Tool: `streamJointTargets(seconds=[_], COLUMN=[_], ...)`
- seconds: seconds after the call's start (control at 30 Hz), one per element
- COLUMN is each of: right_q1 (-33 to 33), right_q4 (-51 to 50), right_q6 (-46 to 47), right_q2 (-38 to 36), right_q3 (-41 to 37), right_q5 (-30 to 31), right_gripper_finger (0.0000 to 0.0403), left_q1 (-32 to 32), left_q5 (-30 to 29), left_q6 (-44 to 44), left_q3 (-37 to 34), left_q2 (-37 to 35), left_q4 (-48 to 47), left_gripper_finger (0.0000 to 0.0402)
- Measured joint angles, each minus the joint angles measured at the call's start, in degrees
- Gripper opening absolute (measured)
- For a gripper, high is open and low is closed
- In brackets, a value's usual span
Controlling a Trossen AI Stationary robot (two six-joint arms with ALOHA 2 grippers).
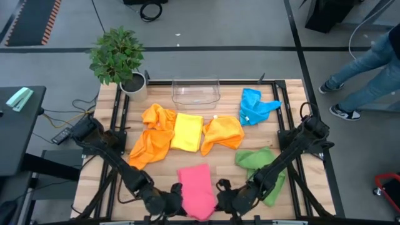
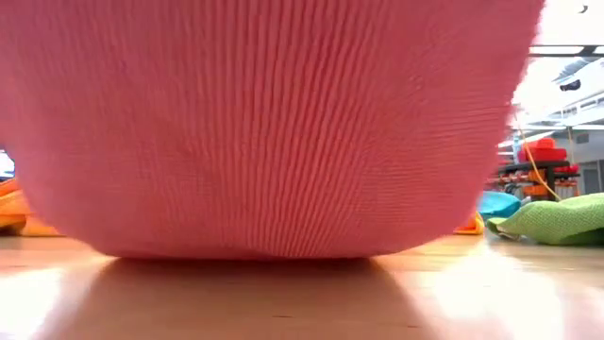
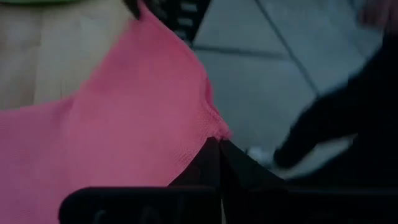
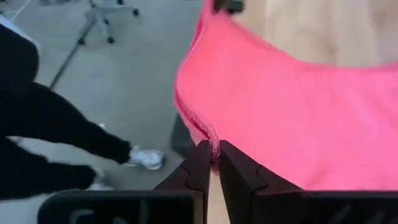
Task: Fold microfiber towels
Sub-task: Fold the pink microfiber cloth
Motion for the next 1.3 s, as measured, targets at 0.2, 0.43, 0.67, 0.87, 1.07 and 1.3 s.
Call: streamJointTargets(seconds=[0.2, 0.43, 0.67, 0.87, 1.07, 1.3], right_q1=[4.96, 4.36, -4.02, -10.93, -14.61, -17.13], right_q4=[2.57, 3.04, -0.04, -4.62, -8.29, -10.64], right_q6=[8.03, 13.13, 13.31, 13.04, 11.88, 11.08], right_q2=[2.61, 3.21, 3.21, 3.21, 3.21, 3.23], right_q3=[0.02, 0.02, 0.02, 0.02, 0.02, 0.02], right_q5=[1.13, 5.91, 2.77, -2.50, -5.60, -5.86], right_gripper_finger=[0.0039, 0.0039, 0.0039, 0.0039, 0.0039, 0.0039], left_q1=[-5.39, -8.12, -7.61, -8.15, -7.98, -5.10], left_q5=[-14.39, -22.61, -28.24, -33.56, -34.82, -31.55], left_q6=[-10.97, -18.16, -20.58, -32.69, -36.20, -37.19], left_q3=[0.93, 2.38, 2.40, 2.40, 2.40, 2.40], left_q2=[4.14, 9.07, 9.89, 9.88, 9.88, 9.88], left_q4=[9.41, 8.66, 1.69, -13.13, -20.55, -27.15], left_gripper_finger=[0.0001, 0.0001, 0.0001, 0.0001, 0.0001, 0.0001])
